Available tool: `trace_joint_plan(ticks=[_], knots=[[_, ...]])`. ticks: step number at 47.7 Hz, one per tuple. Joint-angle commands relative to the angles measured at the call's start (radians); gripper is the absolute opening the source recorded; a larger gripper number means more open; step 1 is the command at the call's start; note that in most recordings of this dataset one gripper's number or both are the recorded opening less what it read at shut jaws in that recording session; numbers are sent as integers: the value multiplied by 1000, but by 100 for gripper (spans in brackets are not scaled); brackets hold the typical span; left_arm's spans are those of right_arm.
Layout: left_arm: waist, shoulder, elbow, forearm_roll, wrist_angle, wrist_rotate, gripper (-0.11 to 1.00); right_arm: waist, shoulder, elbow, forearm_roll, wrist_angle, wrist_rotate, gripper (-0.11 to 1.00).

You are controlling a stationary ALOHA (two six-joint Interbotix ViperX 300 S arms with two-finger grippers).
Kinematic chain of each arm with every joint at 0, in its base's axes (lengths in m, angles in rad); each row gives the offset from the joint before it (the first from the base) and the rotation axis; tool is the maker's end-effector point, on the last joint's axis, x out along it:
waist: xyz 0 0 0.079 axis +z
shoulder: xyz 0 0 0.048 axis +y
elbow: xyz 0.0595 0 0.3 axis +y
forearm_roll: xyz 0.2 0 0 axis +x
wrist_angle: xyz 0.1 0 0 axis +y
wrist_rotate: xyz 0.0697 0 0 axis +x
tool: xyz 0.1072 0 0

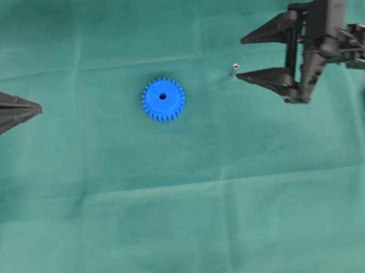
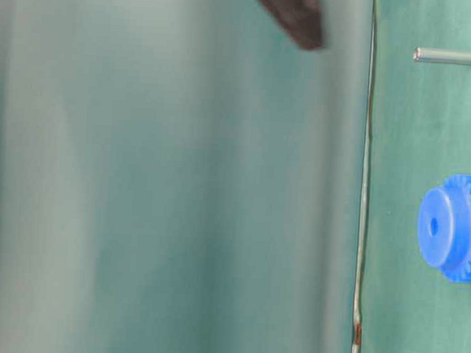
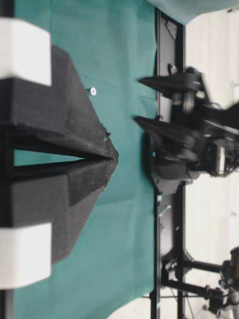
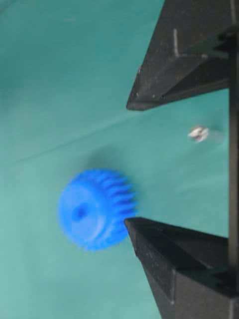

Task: Insert the shaft placed at a random location into the center hole of the medium gear at another random location.
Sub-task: 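Move the right gripper open over the upright silver shaft, then close the right gripper on the silver shaft and lift it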

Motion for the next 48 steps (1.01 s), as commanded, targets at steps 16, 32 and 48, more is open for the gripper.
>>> trace_joint_plan(ticks=[16, 32, 48], knots=[[0, 5, -25, 2, 2, 0, 0, -31, 206, -20, 28, -104, -5, 85], [-2, 11, -25, 2, 2, -2, 0, -31, 256, -28, 28, -126, -5, 79], [-2, 11, -25, 2, 2, -2, 0, -31, 261, -29, 34, -126, -5, 66]])
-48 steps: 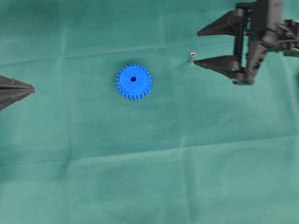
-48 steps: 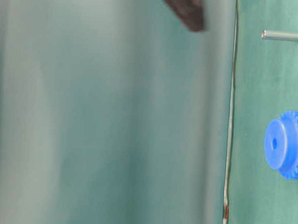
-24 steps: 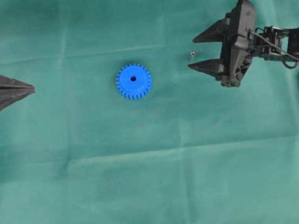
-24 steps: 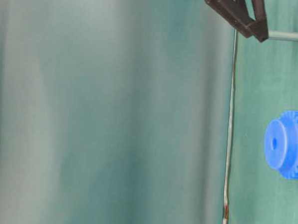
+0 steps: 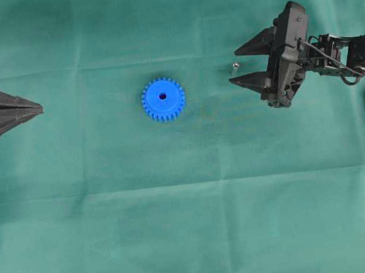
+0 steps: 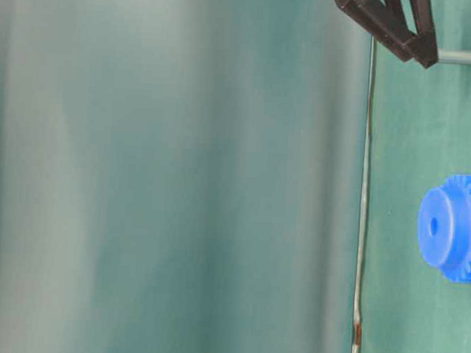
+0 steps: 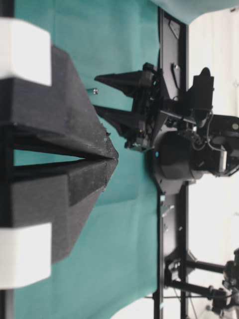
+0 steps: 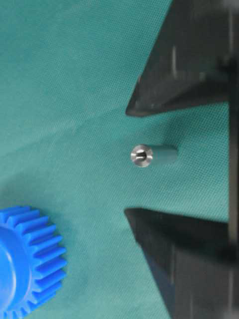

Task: Insert the shaft placed at a random location into the center hole of the medium gear at another random location.
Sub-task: 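Close the right gripper on the silver shaft and lift it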

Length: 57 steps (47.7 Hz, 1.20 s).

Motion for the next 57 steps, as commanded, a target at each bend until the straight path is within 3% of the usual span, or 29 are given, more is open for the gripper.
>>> trace_joint_plan(ticks=[1, 8, 10, 30, 47, 57], knots=[[-2, 8, -25, 3, -5, -2, 0, -5, -8, -20, 3, -15, -5, 60], [0, 8, -25, 3, -5, -2, 0, -5, -3, -18, 3, -14, -5, 19], [-2, 8, -25, 2, -5, -2, 0, -5, -3, -18, 3, -14, -5, 13], [0, 8, -25, 2, 2, -2, 0, -5, -37, -32, 3, 8, 3, 13], [-2, 2, -26, 2, 3, -2, 0, 0, -215, -127, 3, 256, 5, 13], [0, 5, -25, 2, 2, -2, 0, 0, -232, -135, 3, 290, 3, 13]])
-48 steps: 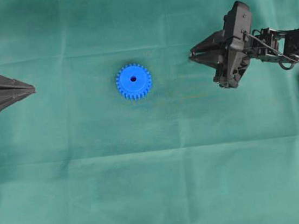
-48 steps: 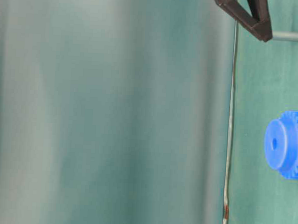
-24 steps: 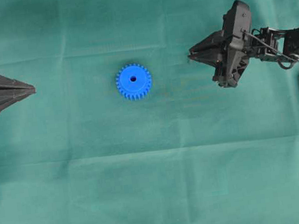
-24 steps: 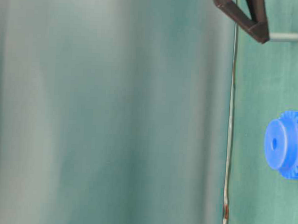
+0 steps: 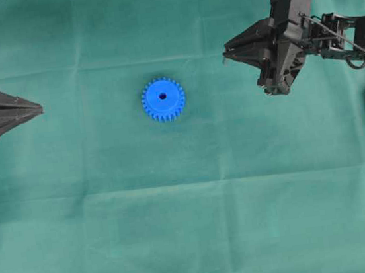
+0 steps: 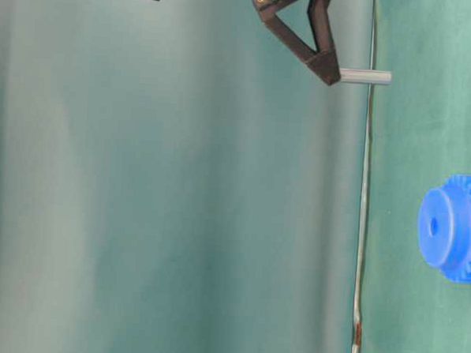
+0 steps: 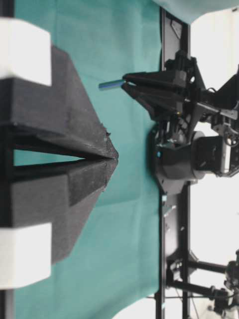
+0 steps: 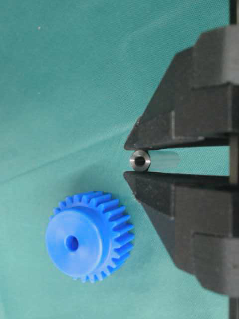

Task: Insert the shaft placed at a random location into the center hole of the medium gear at another random location.
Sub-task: 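Close the right gripper on the silver shaft and lift it, then carry the shaft left with the right gripper over the blue gear's hole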

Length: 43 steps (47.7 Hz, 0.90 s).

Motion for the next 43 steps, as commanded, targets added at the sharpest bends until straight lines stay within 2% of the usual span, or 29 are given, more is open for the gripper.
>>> trace_joint_plan(ticks=[1, 14, 21, 31, 43], knots=[[0, 6, -25, 3, -5, -2, 0, 0, -15, -21, 2, 2, 3, 13], [0, 6, -25, 2, 0, -3, 0, 3, -11, -28, 2, -6, 6, 13], [-2, 8, -25, 3, 0, -3, 0, 38, 23, -61, 2, -31, 23, 13], [-2, 9, -25, 2, 0, -3, 0, 101, 132, -183, 2, -34, 25, 13], [0, 6, -25, 2, 0, -3, 0, 143, 241, -324, -2, -17, 21, 13]])
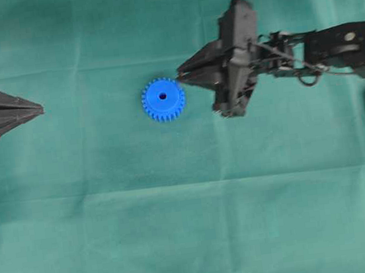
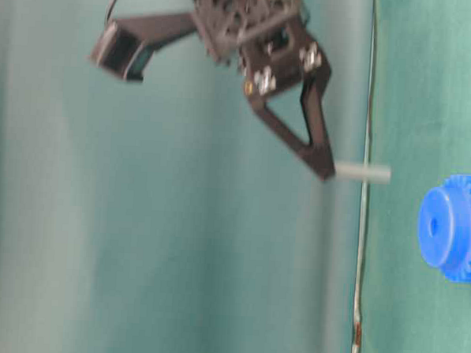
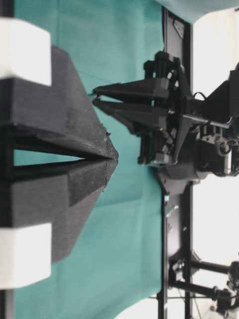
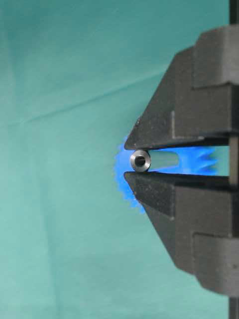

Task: Insert the shaft placed at a random location into the center hole of the medium gear at another random location.
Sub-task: 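Carry the shaft left with the right gripper over the blue gear's hole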

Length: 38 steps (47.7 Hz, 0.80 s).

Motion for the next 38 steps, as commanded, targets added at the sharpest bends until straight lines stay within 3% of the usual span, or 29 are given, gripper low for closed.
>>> trace_joint_plan(ticks=[1, 14, 38], knots=[[-2, 3, -25, 2, -5, -2, 0, 8, 11, -60, 0, 2, 11, 13], [-2, 5, -25, 2, -5, -5, 0, 21, 61, -117, -2, 2, 11, 13], [-2, 3, -25, 2, -5, -5, 0, 21, 66, -110, 2, -3, 11, 13]])
